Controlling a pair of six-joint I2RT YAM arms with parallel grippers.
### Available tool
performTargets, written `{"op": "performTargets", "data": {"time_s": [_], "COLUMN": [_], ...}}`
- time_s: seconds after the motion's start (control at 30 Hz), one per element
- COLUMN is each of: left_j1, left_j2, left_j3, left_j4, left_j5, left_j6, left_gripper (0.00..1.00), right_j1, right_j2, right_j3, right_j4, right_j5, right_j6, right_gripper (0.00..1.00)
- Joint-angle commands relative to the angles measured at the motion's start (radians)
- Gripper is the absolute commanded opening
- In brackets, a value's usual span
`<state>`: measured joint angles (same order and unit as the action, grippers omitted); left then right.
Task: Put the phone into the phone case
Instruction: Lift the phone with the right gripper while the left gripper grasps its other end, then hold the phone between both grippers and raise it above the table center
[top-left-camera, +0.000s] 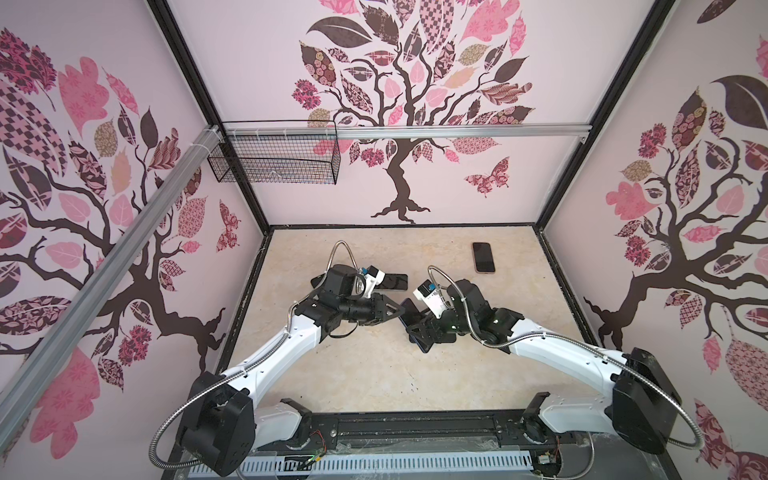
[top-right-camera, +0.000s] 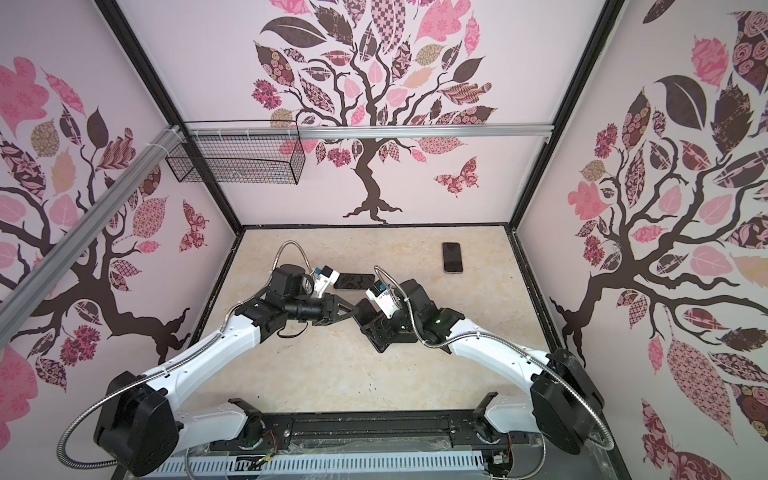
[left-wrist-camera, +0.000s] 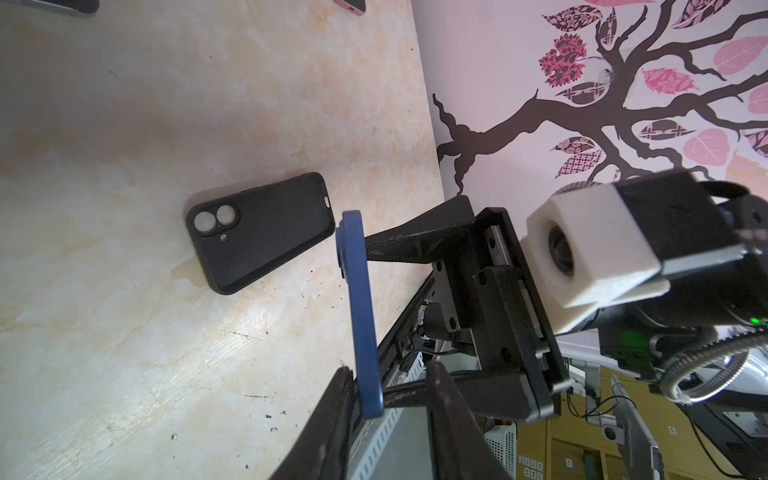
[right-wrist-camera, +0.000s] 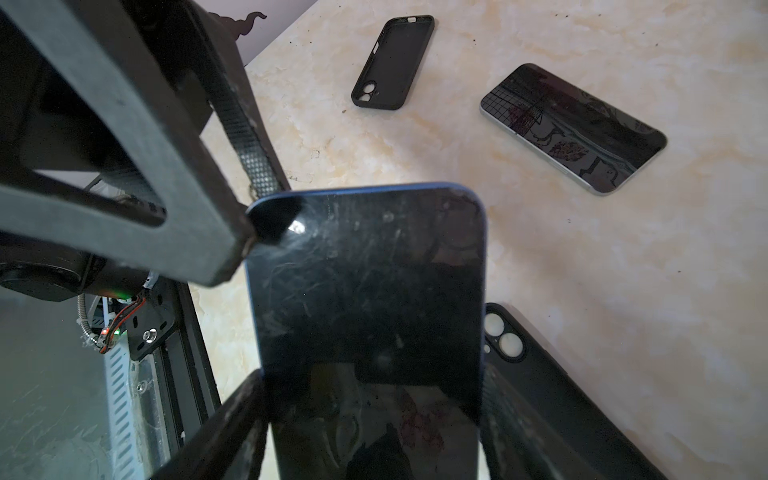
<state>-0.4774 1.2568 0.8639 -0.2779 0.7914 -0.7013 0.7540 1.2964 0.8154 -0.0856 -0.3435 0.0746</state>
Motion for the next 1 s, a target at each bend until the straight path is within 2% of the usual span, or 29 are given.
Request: {"op": "performTargets", "data": {"time_s": [0.0,0.43,0.5,0.6,0.67,0.8,0.83,0.97], "left_j1": [0.002,0.003,0.002,0.002,0.003,0.005,0.005,0.01], "left_j2": [0.007,0.008,0.004,-0.006,-0.016,-0.043,-0.049,-0.078], "left_j3": [-0.023,-0.027,-0.027,-0.029,-0.031,-0.037,-0.038,-0.055], "left_j4": [0.022,0.022,0.022,0.023,0.023,0.024,0.025,0.051], "left_j5": [0.014,-0.003,-0.013,-0.036,-0.053,-0.103,-0.111,-0.155], "left_j6": [0.016,0.013,0.015,0.017,0.018,0.028,0.033,0.043], "left_gripper": [0.26,0.14,0.11,0.05,0.02,0.0,0.0,0.0], "right_j1": [0.01,0.016,0.015,0.016,0.016,0.016,0.015,0.012], "right_j2": [-0.033,-0.053,-0.056,-0.066,-0.079,-0.134,-0.151,-0.225], "right_j3": [0.066,0.053,0.049,0.037,0.026,-0.002,-0.011,-0.058], "right_j4": [0.035,0.046,0.046,0.047,0.048,0.048,0.05,0.047], "right_j5": [0.007,0.006,0.011,0.035,0.056,0.148,0.171,0.249], "right_j6": [-0.012,-0.015,-0.016,-0.016,-0.018,-0.003,0.005,0.052], "right_gripper": [0.43,0.44,0.51,0.7,0.79,0.97,0.99,1.0]}}
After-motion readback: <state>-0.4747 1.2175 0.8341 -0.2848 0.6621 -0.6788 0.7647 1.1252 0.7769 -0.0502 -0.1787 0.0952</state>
